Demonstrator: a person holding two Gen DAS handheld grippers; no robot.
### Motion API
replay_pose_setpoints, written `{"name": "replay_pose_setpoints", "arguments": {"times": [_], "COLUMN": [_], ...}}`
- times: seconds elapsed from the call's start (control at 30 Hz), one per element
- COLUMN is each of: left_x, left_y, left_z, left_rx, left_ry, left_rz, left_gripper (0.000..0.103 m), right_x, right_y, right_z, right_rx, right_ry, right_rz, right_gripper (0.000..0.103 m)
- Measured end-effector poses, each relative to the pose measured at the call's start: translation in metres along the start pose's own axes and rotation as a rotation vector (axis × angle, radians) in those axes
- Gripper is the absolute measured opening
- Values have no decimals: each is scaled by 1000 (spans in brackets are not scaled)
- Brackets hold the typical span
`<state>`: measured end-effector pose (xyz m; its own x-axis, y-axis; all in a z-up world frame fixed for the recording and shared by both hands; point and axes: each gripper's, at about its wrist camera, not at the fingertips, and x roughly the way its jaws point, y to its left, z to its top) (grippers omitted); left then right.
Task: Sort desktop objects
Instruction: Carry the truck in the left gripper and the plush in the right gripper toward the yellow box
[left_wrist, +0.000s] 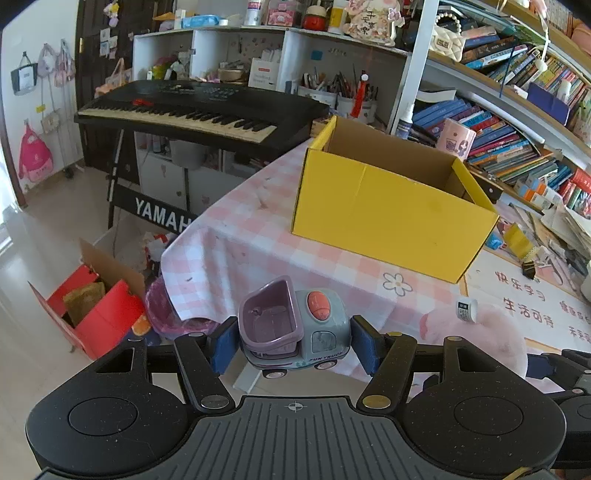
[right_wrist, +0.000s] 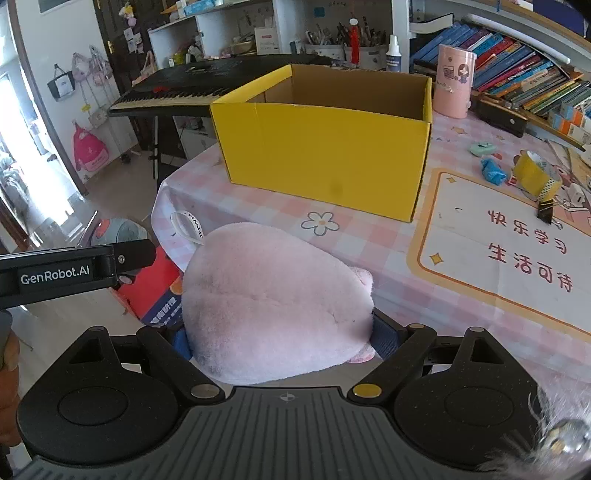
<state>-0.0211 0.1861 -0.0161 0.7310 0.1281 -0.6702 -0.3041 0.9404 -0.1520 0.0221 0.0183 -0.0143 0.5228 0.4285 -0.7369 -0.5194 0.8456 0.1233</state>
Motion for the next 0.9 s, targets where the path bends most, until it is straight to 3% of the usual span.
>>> {"name": "replay_pose_setpoints", "arguments": {"times": [0.43,0.9], "left_x": [15,37], "left_y": [-6,-46], "left_z": [24,94], "left_rx": [26,78], "left_ry": [-28,-138], "left_rz": [8,-11], "left_gripper": [64,64], "right_x": [12,8], "right_y": [-6,-36], "right_z": [14,99], "right_rx": [-6,-70], "right_ry": [-5,-202], "right_rz": [5,-3], "right_gripper": [88,88]}}
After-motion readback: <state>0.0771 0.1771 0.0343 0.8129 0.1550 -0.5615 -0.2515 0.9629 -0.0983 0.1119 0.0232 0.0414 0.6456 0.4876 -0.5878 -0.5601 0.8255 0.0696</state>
